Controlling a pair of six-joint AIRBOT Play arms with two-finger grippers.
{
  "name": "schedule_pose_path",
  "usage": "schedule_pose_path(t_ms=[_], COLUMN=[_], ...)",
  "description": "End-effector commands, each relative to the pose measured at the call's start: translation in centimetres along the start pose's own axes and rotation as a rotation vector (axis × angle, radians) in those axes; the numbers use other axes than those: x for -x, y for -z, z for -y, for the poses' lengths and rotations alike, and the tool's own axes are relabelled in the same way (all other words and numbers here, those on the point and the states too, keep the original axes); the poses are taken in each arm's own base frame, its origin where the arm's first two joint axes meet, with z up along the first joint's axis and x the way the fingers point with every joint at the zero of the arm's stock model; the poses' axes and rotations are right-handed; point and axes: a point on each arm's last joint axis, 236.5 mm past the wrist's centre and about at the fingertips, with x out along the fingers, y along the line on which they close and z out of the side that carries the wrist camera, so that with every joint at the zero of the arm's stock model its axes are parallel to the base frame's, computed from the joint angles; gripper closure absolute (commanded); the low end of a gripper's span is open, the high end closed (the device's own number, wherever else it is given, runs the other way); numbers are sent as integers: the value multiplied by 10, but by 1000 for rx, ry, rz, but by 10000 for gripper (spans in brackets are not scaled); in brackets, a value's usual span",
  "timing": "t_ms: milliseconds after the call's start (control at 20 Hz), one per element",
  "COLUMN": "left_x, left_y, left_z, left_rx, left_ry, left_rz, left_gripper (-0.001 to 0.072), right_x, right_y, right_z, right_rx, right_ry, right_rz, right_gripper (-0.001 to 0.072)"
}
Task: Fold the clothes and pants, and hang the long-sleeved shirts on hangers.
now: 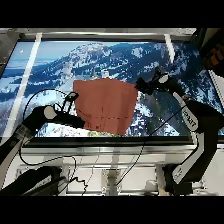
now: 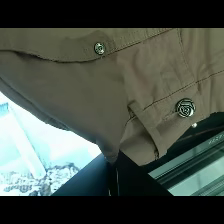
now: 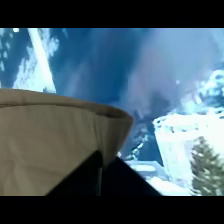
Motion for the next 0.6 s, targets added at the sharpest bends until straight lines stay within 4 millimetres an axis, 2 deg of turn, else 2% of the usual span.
schedule_pose_path(t_ms=[0, 50, 150, 300, 450, 550], left_x=[1, 2, 9, 34, 39, 33], left_y=[-12, -23, -58, -106, -129, -148], left_z=[-5, -9, -22, -55, -83, -97], left_rx=[-2, -2, 49, 209, 273, 288], left_ry=[-21, -37, -86, -144, -172, -180], left_rz=[50, 96, 252, 481, 514, 511], left_gripper=[693, 693, 693, 696, 697, 697], right_x=[-2, 1, 13, 42, 68, 81], right_y=[-14, -19, -26, -36, -35, -20], right_z=[2, 0, 0, 16, 17, 18], right_rx=[9, 19, 65, 78, 98, 143], right_ry=[10, 7, 28, 76, 91, 123], right_rz=[56, 65, 55, 56, 74, 81], right_gripper=[704, 704, 705, 705, 705, 706])
